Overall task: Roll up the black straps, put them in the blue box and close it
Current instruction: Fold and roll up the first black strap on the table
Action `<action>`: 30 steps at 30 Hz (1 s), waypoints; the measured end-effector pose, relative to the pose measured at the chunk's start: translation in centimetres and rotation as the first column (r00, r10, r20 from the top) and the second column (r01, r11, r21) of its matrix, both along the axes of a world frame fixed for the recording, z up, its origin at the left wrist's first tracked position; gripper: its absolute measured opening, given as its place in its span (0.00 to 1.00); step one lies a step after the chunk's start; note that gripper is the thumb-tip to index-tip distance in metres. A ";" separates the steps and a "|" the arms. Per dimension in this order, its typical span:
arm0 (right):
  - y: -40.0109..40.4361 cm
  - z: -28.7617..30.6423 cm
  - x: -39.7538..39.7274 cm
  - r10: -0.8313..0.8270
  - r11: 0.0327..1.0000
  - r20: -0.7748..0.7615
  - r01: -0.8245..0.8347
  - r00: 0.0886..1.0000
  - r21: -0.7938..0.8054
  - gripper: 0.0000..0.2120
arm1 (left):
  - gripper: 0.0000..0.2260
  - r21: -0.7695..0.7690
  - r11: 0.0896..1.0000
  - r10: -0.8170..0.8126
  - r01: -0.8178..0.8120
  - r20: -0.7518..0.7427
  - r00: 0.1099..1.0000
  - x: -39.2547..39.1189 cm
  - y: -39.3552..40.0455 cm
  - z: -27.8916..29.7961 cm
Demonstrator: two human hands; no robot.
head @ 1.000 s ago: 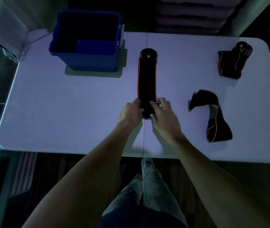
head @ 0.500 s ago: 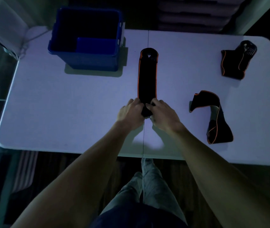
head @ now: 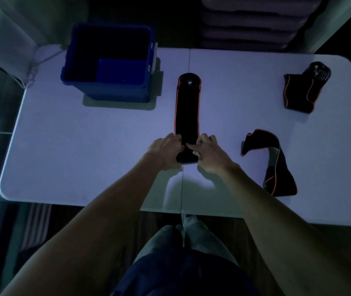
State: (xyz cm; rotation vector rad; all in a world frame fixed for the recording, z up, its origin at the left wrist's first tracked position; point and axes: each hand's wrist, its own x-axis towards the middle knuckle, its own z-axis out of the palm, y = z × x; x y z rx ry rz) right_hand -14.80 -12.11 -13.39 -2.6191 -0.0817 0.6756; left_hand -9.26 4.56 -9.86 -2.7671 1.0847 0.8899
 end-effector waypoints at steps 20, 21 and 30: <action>0.3 0.9 1.6 -0.011 1.000 -0.018 0.011 1.000 0.012 0.16 | 0.20 -0.148 0.947 0.263 -0.287 -0.162 0.951 1.9 -0.4 -0.7; 0.3 1.0 2.0 -0.024 0.999 -0.053 0.025 0.998 0.029 0.15 | 0.20 -0.163 0.938 0.277 -0.306 -0.177 0.944 2.2 -0.3 -0.9; -0.6 0.7 3.3 -0.171 0.983 0.028 0.169 0.985 0.079 0.17 | 0.13 -0.185 0.932 0.281 -0.311 -0.168 0.945 4.9 -1.7 -1.5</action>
